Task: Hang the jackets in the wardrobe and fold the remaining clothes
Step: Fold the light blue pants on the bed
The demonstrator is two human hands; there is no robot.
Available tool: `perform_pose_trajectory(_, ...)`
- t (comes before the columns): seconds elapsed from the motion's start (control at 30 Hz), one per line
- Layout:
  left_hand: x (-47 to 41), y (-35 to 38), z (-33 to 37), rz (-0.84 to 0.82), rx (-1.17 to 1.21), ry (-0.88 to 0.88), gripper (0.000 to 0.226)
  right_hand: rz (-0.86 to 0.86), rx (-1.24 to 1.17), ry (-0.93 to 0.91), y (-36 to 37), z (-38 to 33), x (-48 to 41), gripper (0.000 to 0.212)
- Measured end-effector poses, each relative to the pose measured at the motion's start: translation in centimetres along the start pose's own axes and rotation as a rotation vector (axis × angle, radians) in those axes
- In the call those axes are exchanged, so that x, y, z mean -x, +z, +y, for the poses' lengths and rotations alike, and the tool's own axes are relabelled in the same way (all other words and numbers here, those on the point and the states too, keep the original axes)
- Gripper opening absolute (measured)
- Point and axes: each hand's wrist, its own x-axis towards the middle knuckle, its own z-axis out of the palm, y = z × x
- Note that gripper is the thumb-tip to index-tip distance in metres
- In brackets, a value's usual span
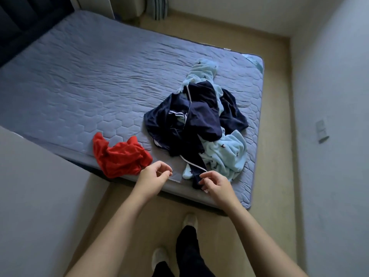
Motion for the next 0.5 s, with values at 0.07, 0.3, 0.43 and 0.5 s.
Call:
perform_pose_trajectory(0.07, -3.6, 0.7, -1.1, 0.015, -0.025, -0.063, 0.011, -0.035, 0.058, 0.035, -0.1, -0.1, -4.3, 0.024)
perform_pose_trajectory(0.3, -17.8, 0.7, -7.4, -0.006, -0.173, -0.289, 0.012, -0.211, 0.453, 0.093, 4.3, -0.4, -20.8, 0.023)
perform_pose_trajectory(0.43, -25.6, -0.9, -14.1, -0.008, -0.438, -0.43, 0.051, -0.301, 0.723, 0.097, 8.3, 1.2, -28.9, 0.046)
perform_pose_trajectory(0.5, -28.8, -1.8, -18.1, -0.031, -0.593, -0.55, 0.079, -0.271, 0.867, 0.101, 10.3, 2.7, -32.9, 0.06)
